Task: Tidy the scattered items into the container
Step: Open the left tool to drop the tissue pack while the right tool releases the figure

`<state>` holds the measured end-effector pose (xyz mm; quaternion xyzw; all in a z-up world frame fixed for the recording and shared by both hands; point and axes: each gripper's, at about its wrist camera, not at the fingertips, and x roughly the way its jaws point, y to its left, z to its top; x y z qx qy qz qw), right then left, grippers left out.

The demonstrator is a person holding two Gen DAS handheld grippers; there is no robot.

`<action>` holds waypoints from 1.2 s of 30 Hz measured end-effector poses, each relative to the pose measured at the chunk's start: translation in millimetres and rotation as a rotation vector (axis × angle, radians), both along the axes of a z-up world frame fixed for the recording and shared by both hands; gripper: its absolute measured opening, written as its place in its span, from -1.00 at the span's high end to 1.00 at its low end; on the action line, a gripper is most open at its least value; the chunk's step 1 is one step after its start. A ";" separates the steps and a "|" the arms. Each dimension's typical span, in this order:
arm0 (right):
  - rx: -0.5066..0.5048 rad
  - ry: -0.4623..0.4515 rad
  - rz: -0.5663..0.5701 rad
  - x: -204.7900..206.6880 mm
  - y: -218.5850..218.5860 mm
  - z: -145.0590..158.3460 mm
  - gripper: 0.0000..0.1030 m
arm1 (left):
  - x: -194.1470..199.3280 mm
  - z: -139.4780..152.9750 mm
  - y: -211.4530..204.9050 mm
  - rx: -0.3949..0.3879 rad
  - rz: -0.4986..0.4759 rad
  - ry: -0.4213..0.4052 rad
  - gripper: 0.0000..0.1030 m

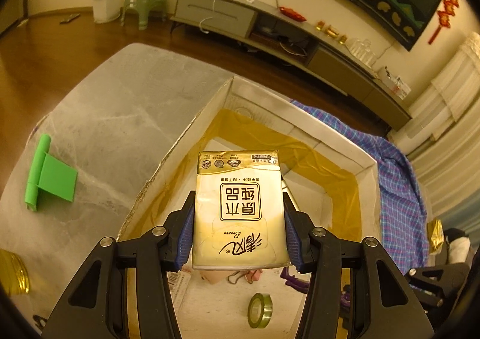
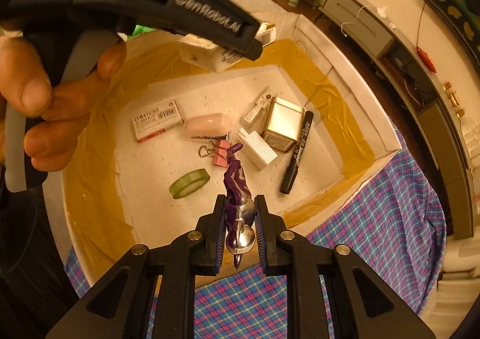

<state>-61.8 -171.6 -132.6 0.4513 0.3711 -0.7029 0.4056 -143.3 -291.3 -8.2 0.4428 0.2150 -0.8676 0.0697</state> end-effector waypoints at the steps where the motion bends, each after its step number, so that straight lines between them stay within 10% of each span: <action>1: 0.012 -0.004 0.002 -1.7 -1.4 -1.7 0.63 | -2.4 -1.6 -0.1 0.006 0.005 -0.006 -0.04; 6: 0.032 -0.016 -0.017 -14.6 -3.5 -4.5 0.54 | -10.4 -7.0 4.2 -0.004 0.019 -0.024 -0.09; 9: -0.014 -0.027 -0.088 -29.8 2.6 -0.9 0.06 | -11.7 -10.0 3.4 -0.009 0.028 -0.039 -0.17; 36: -0.099 0.005 -0.191 -3.9 26.9 28.6 -0.17 | 30.1 30.2 -2.1 -0.048 0.024 0.078 -0.19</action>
